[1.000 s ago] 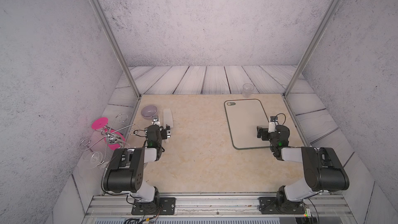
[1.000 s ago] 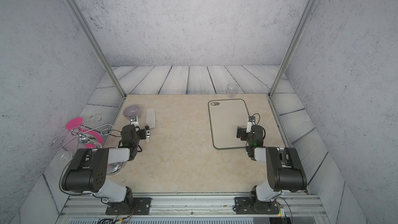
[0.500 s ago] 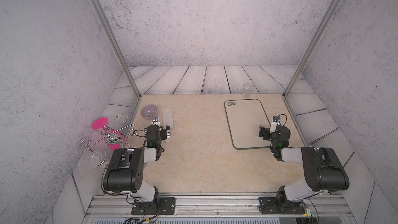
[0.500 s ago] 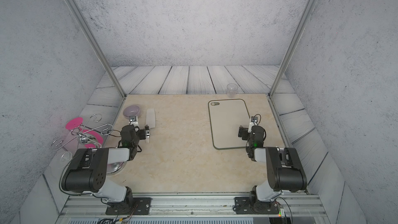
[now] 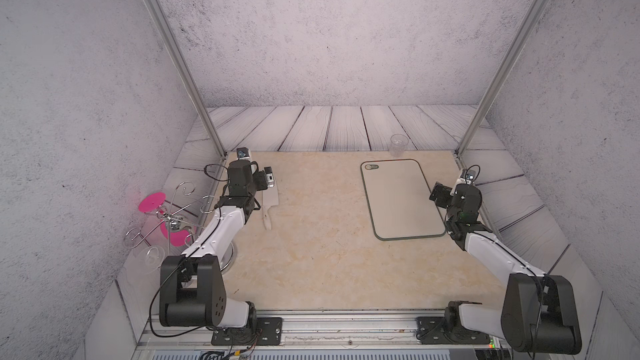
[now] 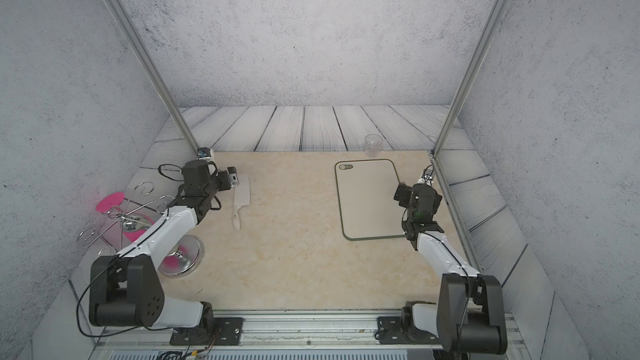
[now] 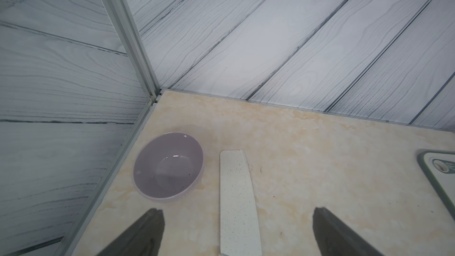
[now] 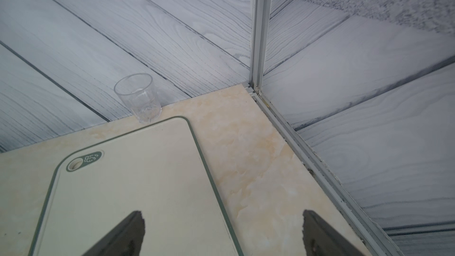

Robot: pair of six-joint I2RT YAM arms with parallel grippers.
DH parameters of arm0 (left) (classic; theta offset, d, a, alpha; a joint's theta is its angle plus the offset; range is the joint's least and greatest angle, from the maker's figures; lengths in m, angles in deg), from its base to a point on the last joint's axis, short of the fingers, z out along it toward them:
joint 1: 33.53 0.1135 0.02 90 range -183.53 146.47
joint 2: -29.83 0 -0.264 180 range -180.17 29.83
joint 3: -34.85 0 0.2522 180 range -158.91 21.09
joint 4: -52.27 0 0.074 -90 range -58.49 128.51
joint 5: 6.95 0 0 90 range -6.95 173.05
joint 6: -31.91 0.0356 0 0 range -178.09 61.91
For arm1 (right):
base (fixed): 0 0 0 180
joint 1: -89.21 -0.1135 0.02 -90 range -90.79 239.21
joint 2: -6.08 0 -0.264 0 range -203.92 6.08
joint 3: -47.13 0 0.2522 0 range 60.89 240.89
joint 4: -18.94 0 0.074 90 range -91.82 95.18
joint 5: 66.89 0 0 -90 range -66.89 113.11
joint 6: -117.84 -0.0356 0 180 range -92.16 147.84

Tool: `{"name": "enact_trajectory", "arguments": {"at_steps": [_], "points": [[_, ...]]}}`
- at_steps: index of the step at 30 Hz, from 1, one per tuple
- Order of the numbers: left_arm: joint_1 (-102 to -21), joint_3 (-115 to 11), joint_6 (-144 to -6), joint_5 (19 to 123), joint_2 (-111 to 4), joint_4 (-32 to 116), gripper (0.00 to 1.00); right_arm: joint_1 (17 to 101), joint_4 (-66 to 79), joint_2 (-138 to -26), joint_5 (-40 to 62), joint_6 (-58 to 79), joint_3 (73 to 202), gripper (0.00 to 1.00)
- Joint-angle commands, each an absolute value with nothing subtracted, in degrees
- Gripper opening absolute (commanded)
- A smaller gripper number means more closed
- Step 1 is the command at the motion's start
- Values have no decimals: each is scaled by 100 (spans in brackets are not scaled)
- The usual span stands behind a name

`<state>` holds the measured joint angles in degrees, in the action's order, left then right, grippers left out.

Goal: Align the knife with the edge of the cutting board
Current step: Adjust the work surface at the center of the board.

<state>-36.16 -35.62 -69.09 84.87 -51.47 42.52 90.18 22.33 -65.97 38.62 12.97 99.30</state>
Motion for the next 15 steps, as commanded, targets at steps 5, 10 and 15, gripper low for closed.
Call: {"name": "enact_trajectory", "arguments": {"at_steps": [5,10,15], "points": [[-3731,-3846,-7383,8304,-5109,3354,100,9017,627,-6755,4233,-38,10588,99],[-3746,-3932,-7290,8305,-5173,3298,100,9018,78,-7158,4183,-385,11092,99],[-3921,-4330,-7209,8340,-5450,2993,100,9033,48,-7474,3989,-415,11288,99]]}}
